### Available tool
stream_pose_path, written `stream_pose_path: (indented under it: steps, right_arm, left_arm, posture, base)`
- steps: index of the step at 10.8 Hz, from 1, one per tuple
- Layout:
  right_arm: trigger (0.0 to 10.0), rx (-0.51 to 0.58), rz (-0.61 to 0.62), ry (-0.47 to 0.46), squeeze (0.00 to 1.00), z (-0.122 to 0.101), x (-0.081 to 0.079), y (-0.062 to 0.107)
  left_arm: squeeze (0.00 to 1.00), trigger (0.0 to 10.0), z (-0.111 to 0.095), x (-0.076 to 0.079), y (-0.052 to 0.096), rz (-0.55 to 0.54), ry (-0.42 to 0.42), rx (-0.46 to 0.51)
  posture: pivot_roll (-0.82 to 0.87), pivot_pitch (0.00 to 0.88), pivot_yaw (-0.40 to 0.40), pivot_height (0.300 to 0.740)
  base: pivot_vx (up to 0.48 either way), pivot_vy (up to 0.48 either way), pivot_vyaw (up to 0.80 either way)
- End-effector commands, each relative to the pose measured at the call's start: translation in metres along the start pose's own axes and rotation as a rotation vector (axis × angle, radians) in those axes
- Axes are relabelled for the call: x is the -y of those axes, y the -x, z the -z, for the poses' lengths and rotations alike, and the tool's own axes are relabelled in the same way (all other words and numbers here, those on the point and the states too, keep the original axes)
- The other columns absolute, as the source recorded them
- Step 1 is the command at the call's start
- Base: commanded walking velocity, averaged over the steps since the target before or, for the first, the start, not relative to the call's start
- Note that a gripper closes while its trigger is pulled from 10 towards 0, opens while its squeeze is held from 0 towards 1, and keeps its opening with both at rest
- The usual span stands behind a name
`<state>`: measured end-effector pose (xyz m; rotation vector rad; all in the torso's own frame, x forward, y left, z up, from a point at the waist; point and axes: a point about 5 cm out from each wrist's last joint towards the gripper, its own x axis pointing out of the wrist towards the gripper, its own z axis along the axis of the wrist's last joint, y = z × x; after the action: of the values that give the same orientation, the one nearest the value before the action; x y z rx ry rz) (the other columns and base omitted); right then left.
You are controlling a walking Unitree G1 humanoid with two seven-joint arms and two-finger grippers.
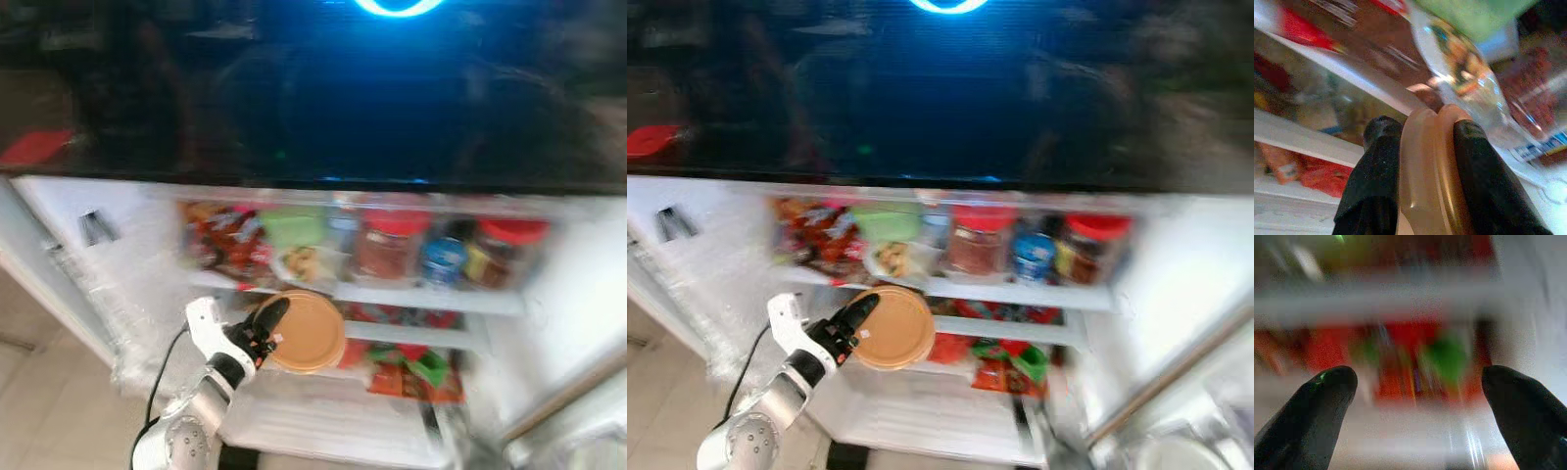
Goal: Restocking fridge
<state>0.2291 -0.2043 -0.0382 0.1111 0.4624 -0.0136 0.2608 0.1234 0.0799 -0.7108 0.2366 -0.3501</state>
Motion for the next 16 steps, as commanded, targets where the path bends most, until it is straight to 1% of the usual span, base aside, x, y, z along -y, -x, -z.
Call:
stream_pose_path:
  steps: [1, 2, 4, 5, 6, 8, 10, 11, 13, 14, 16]
  right_arm:
    - [10.0, 0.022, -0.010, -0.001, 0.00, -0.003, -0.003, -0.001]
    - [10.0, -0.007, -0.014, -0.011, 0.00, 0.001, -0.005, -0.001]
    - [10.0, -0.111, -0.021, -0.009, 0.00, 0.022, -0.006, 0.007]
    - [10.0, -0.184, -0.037, 0.023, 0.00, 0.037, -0.008, 0.015]
    - [10.0, -0.191, -0.042, 0.019, 0.00, 0.041, -0.009, 0.018]
    - [10.0, -0.119, -0.066, -0.032, 0.00, 0.038, -0.012, 0.020]
    - [10.0, -0.110, -0.045, -0.046, 0.00, 0.038, -0.003, 0.022]
    - [10.0, -0.114, -0.044, -0.048, 0.00, 0.036, -0.002, 0.020]
    - [10.0, -0.127, -0.056, -0.049, 0.00, 0.036, -0.006, 0.018]
    - [10.0, -0.146, -0.063, -0.047, 0.00, 0.037, -0.009, 0.016]
    - [10.0, -0.153, -0.057, -0.044, 0.00, 0.037, -0.007, 0.016]
  left_arm:
    - [0.00, 10.0, 0.000, 0.002, -0.001, 0.004, 0.001, 0.009]
    - [0.00, 10.0, -0.001, 0.000, 0.000, -0.010, 0.005, 0.020]
    - [0.00, 10.0, -0.003, -0.004, 0.000, -0.020, 0.001, 0.026]
    - [0.00, 10.0, -0.001, -0.003, -0.001, -0.016, -0.002, 0.019]
    - [0.00, 10.0, -0.001, -0.003, -0.001, -0.016, -0.003, 0.019]
    - [0.00, 10.0, -0.002, -0.003, -0.001, -0.018, -0.001, 0.024]
    - [0.00, 10.0, -0.002, -0.003, -0.001, -0.017, 0.000, 0.023]
    - [0.00, 10.0, -0.003, -0.003, -0.002, -0.017, 0.002, 0.022]
    - [0.00, 10.0, -0.005, -0.006, -0.002, -0.033, 0.011, 0.039]
    - [0.00, 10.0, -0.008, -0.008, -0.002, -0.042, 0.022, 0.057]
    - [0.00, 10.0, -0.010, -0.008, -0.004, -0.040, 0.021, 0.061]
  posture:
    - [-0.13, 0.000, 0.046, 0.740]
    - [-0.13, 0.000, 0.042, 0.740]
    - [-0.13, 0.000, 0.040, 0.740]
    - [-0.13, 0.000, 0.042, 0.740]
    - [-0.13, 0.000, 0.042, 0.740]
    - [-0.13, 0.000, 0.044, 0.740]
    - [-0.14, 0.000, 0.049, 0.740]
    - [-0.14, 0.000, 0.051, 0.740]
    - [-0.13, 0.000, 0.045, 0.740]
    - [-0.13, 0.000, 0.042, 0.719]
    - [-0.14, 0.000, 0.045, 0.685]
  base:
    - [0.000, 0.000, 0.00]
    - [0.000, 0.000, 0.00]
    - [0.000, 0.000, 0.00]
    - [0.000, 0.000, 0.00]
    - [0.000, 0.000, 0.00]
    - [0.000, 0.000, 0.00]
    - [0.000, 0.000, 0.00]
    - [0.000, 0.000, 0.00]
    - [0.000, 0.000, 0.00]
    - [0.000, 0.000, 0.00]
    - [0.000, 0.000, 0.00]
